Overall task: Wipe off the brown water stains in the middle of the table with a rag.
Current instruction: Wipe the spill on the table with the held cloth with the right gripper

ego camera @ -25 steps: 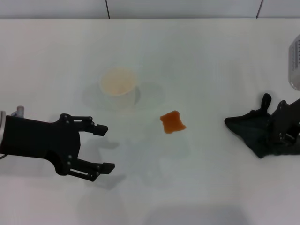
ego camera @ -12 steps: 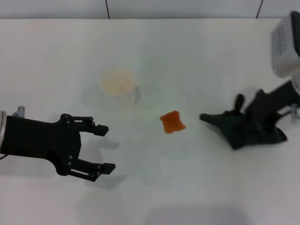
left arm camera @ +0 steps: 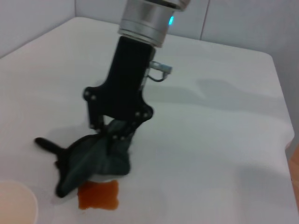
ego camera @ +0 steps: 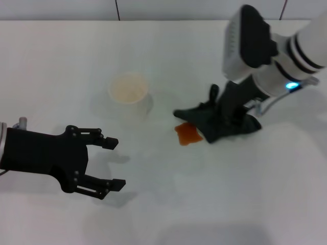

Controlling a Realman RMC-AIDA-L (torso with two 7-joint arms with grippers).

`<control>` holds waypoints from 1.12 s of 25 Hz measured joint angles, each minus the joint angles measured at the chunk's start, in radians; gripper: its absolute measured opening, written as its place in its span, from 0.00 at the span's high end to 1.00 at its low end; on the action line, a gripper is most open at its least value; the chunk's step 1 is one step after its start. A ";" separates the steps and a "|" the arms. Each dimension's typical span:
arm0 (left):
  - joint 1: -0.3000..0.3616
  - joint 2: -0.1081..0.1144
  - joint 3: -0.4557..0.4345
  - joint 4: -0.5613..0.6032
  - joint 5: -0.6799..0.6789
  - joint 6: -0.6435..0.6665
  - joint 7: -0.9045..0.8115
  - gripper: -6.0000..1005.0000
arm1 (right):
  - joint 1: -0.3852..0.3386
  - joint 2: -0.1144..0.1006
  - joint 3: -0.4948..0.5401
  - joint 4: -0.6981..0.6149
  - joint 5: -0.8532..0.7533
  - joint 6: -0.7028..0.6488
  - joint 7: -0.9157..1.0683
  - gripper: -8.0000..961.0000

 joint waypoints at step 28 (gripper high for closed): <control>0.020 0.000 -0.051 0.000 -0.004 0.001 0.054 0.11 | -0.022 -0.008 -0.208 0.002 0.113 0.088 -0.006 0.89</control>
